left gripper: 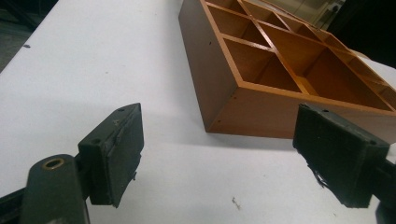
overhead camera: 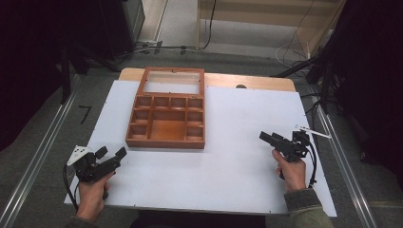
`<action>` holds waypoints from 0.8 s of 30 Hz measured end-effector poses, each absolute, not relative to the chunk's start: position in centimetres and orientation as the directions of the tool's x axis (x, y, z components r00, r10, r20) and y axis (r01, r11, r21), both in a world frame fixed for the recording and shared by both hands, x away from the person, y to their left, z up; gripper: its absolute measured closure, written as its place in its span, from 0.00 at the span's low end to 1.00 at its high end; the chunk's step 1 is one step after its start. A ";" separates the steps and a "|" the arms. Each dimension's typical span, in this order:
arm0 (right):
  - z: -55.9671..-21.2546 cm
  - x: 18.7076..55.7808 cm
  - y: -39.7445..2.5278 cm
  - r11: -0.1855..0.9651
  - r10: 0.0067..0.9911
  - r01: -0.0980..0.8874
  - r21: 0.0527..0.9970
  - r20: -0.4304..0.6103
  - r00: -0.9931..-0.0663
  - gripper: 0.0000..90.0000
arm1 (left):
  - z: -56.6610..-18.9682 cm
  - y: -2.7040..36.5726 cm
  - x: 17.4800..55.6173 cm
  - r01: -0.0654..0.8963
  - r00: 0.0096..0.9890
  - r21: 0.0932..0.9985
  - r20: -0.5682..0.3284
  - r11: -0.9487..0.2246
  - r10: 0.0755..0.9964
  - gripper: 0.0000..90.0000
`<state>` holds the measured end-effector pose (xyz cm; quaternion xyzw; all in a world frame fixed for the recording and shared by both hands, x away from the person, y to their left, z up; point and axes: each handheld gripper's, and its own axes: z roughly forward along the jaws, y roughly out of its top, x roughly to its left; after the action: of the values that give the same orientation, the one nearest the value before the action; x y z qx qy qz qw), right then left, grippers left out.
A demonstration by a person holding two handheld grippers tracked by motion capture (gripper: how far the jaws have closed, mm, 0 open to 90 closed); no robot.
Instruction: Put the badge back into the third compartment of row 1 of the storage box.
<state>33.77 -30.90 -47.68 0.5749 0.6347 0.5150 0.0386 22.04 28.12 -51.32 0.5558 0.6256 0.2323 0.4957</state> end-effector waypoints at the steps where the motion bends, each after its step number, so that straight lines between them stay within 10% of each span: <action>1: -47.7 33.7 -31.1 -0.195 0.769 0.686 0.701 0.543 -0.336 0.24 | -51.3 28.1 22.0 0.465 0.109 0.841 -0.363 0.275 0.926 0.18; 24: -47.7 32.3 -33.4 -0.222 0.773 0.681 0.698 0.552 -0.314 0.24 | -51.4 28.1 22.1 0.470 0.108 0.839 -0.364 0.275 0.925 0.18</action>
<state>32.33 -33.39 -47.74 0.5841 0.6222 0.5194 0.0441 22.06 28.11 -51.38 0.5563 0.6269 0.2301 0.4945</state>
